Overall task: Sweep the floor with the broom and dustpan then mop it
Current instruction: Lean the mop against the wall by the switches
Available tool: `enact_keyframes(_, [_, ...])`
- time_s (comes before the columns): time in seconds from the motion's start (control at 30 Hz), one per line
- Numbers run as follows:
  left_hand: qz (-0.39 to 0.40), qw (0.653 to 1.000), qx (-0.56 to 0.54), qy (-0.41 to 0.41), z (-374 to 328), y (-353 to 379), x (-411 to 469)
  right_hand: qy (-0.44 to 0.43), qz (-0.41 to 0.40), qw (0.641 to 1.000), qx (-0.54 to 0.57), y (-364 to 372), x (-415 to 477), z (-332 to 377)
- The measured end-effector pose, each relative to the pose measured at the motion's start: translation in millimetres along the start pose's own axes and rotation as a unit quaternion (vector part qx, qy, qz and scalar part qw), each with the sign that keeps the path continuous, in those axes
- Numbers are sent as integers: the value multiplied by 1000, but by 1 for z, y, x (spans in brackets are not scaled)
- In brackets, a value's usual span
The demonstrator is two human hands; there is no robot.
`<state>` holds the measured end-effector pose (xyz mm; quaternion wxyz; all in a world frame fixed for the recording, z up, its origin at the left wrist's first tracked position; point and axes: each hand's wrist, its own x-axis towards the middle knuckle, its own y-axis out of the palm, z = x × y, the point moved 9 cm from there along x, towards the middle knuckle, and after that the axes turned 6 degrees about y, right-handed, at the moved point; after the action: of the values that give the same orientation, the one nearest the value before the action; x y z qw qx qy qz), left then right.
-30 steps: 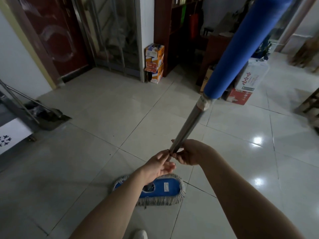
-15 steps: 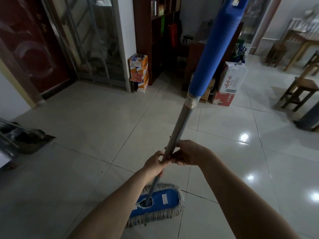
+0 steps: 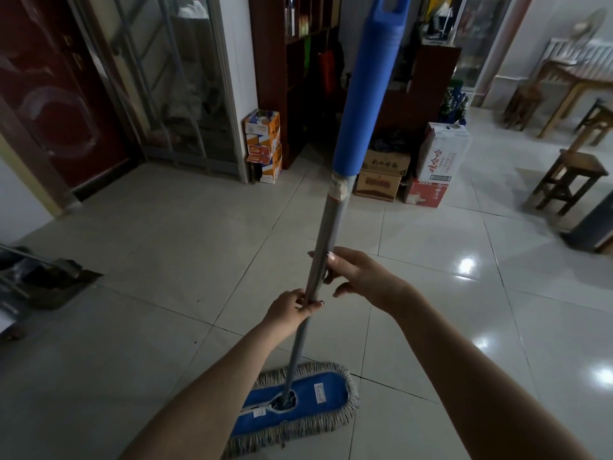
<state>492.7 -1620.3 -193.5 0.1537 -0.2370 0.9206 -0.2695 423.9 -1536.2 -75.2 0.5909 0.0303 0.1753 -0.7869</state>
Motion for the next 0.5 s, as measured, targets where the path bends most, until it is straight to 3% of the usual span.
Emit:
enact_keyframes(0.2, [-50, 996, -71, 13, 0, -32, -1, -32, -40, 996, -72, 17, 21, 33])
enact_keyframes(0.4, [-45, 987, -134, 71, -7, -52, -12, -48, 13, 997, 64, 56, 41, 51])
enact_keyframes(0.5, [-59, 978, -180, 88, -3, -63, -17, -52, 34, 995, 78, 78, 52, 53])
